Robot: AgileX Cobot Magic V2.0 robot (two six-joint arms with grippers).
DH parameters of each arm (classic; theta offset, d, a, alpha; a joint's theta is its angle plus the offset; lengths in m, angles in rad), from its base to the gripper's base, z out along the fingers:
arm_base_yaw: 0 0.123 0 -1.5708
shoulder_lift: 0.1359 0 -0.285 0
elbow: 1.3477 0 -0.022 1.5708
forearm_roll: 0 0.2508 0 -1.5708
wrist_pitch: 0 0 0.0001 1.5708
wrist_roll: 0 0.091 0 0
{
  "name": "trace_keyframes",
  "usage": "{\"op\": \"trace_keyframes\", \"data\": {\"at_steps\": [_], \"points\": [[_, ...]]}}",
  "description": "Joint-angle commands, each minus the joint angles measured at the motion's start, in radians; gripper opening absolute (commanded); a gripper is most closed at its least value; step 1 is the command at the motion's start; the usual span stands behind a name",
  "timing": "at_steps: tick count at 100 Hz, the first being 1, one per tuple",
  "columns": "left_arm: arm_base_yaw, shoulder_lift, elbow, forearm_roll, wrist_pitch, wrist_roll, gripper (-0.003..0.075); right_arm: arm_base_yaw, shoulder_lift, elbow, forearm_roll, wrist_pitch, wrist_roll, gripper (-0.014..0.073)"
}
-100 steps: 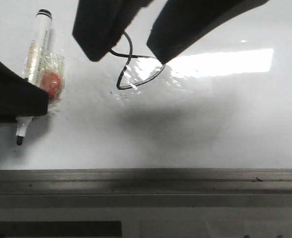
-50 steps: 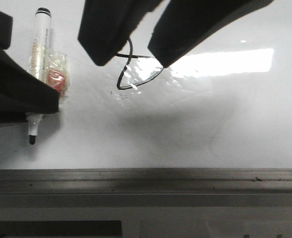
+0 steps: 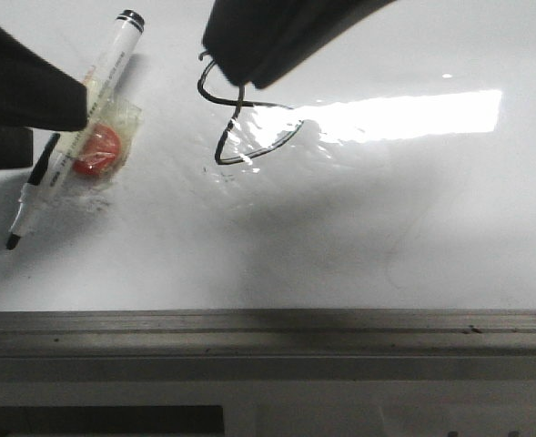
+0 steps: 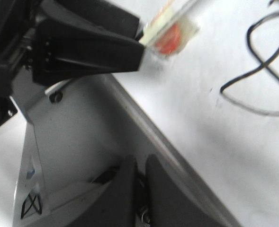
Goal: Write number 8 on whiteboard
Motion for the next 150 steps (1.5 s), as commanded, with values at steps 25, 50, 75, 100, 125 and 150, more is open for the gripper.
{"op": "trace_keyframes", "data": {"at_steps": [25, 50, 75, 100, 125, 150], "points": [[0.002, -0.251, 0.009, 0.077, -0.020, 0.002, -0.0020, 0.001, -0.201, 0.103, -0.131, -0.223, 0.006, -0.0060], [0.002, -0.480, 0.088, 0.135, -0.023, 0.002, -0.0020, 0.001, -0.465, 0.334, -0.233, -0.411, 0.006, -0.0060], [0.002, -0.713, 0.195, 0.302, -0.021, 0.002, -0.0020, 0.001, -0.770, 0.548, -0.262, -0.471, 0.006, -0.0060], [0.002, -0.791, 0.236, 0.292, 0.006, 0.002, -0.0020, 0.001, -0.968, 0.636, -0.262, -0.406, 0.006, -0.0064], [0.002, -0.791, 0.245, 0.275, 0.006, 0.002, -0.0020, 0.001, -0.978, 0.636, -0.262, -0.373, 0.006, -0.0064], [0.002, -0.791, 0.245, 0.275, 0.006, 0.002, -0.0020, 0.001, -0.978, 0.636, -0.262, -0.373, 0.006, -0.0064]]}}
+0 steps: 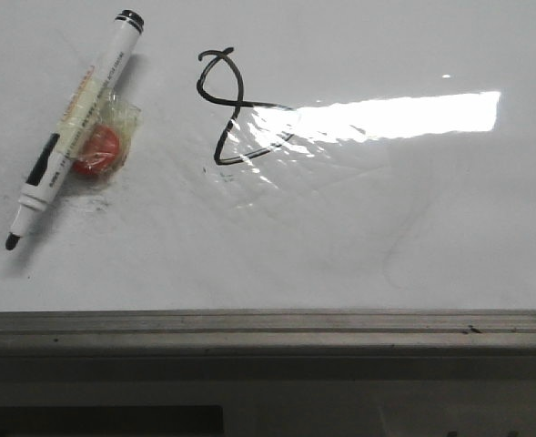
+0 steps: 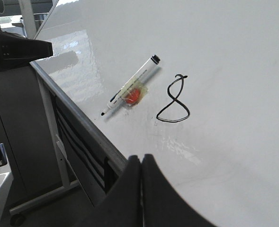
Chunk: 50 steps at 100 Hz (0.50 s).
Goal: Write number 8 on whiteboard
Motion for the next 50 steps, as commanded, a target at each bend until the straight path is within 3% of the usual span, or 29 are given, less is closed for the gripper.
{"op": "trace_keyframes", "data": {"at_steps": [1, 50], "points": [[0.002, 0.012, -0.027, -0.007, -0.069, 0.000, -0.0020, 0.001, 0.011, -0.023, -0.016, -0.069, -0.001, -0.0064], [0.014, 0.012, -0.027, -0.027, -0.018, -0.002, -0.0020, 0.001, 0.011, -0.023, -0.016, -0.069, -0.001, -0.0064]]}}
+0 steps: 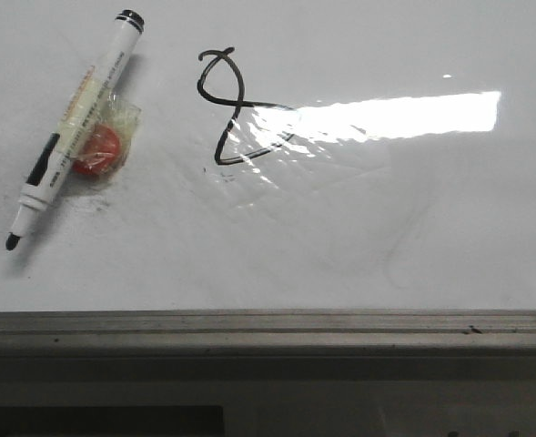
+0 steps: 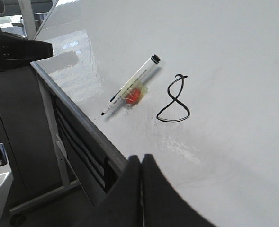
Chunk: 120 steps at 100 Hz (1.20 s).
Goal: Write number 8 on whiteboard
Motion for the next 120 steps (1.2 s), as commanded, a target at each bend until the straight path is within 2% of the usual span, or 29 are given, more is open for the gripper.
{"op": "trace_keyframes", "data": {"at_steps": [1, 14, 24, 52, 63, 86, 108, 116, 120], "points": [[0.012, 0.012, -0.027, -0.015, -0.027, 0.000, -0.0020, 0.001, 0.011, -0.023, -0.016, -0.069, -0.001, -0.0064], [0.056, 0.006, -0.027, -0.028, -0.008, 0.000, -0.0020, 0.001, 0.011, -0.023, -0.016, -0.069, -0.001, -0.0064], [0.103, 0.006, -0.027, -0.111, -0.008, 0.026, -0.0020, 0.001, 0.011, -0.023, -0.016, -0.069, -0.001, -0.0064], [0.276, -0.034, -0.017, -0.256, 0.007, 0.513, -0.0020, 0.001, 0.011, -0.023, -0.016, -0.069, -0.001, -0.0064], [0.344, -0.071, 0.023, -0.310, 0.007, 0.626, -0.0020, 0.001, 0.011, -0.023, -0.016, -0.069, -0.001, -0.0064], [0.485, -0.123, 0.121, -0.383, 0.004, 0.650, -0.0020, 0.001, 0.011, -0.023, -0.016, -0.069, -0.001, -0.0064], [0.557, -0.123, 0.168, -0.442, 0.001, 0.809, -0.0020, 0.001, 0.011, -0.023, -0.016, -0.063, -0.001, -0.0064], [0.577, -0.123, 0.191, -0.453, -0.004, 0.815, -0.0020, 0.001, 0.011, -0.023, -0.016, -0.063, -0.001, -0.0064], [0.592, -0.123, 0.191, -0.456, 0.044, 0.815, -0.0020, 0.001, 0.011, -0.023, -0.016, -0.063, -0.001, -0.0064]]}}
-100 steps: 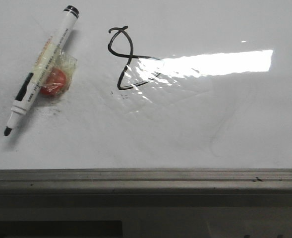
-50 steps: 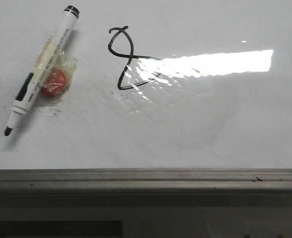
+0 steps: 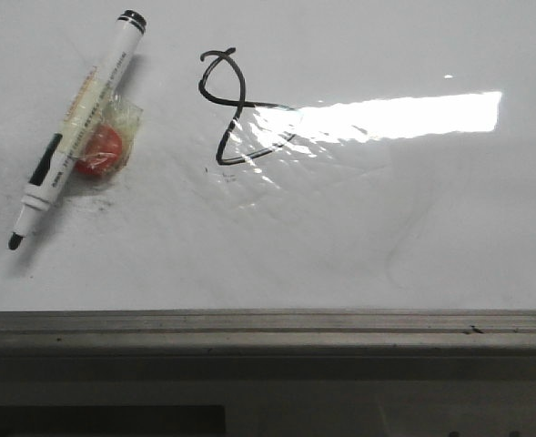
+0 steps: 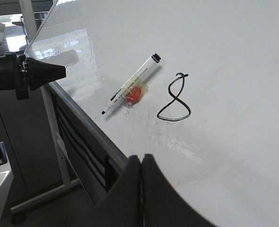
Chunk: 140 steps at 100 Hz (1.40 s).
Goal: Write number 8 on whiteboard
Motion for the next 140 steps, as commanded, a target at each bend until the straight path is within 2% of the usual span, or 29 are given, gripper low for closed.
{"op": "trace_keyframes", "data": {"at_steps": [1, 20, 34, 140], "points": [[0.030, -0.032, 0.033, -0.024, -0.029, 0.015, -0.0020, 0.001, 0.011, -0.023, -0.015, -0.068, -0.001, -0.0064], [0.114, -0.032, 0.033, -0.029, 0.045, 0.015, -0.0020, 0.001, 0.011, -0.023, -0.015, -0.068, -0.001, -0.0064], [0.138, -0.032, 0.033, -0.033, 0.087, 0.013, -0.0020, 0.001, 0.011, -0.023, -0.015, -0.068, -0.001, -0.0064], [0.137, -0.032, 0.033, -0.031, 0.111, 0.013, -0.0020, 0.001, 0.011, -0.023, -0.015, -0.068, -0.001, -0.0064]]}}
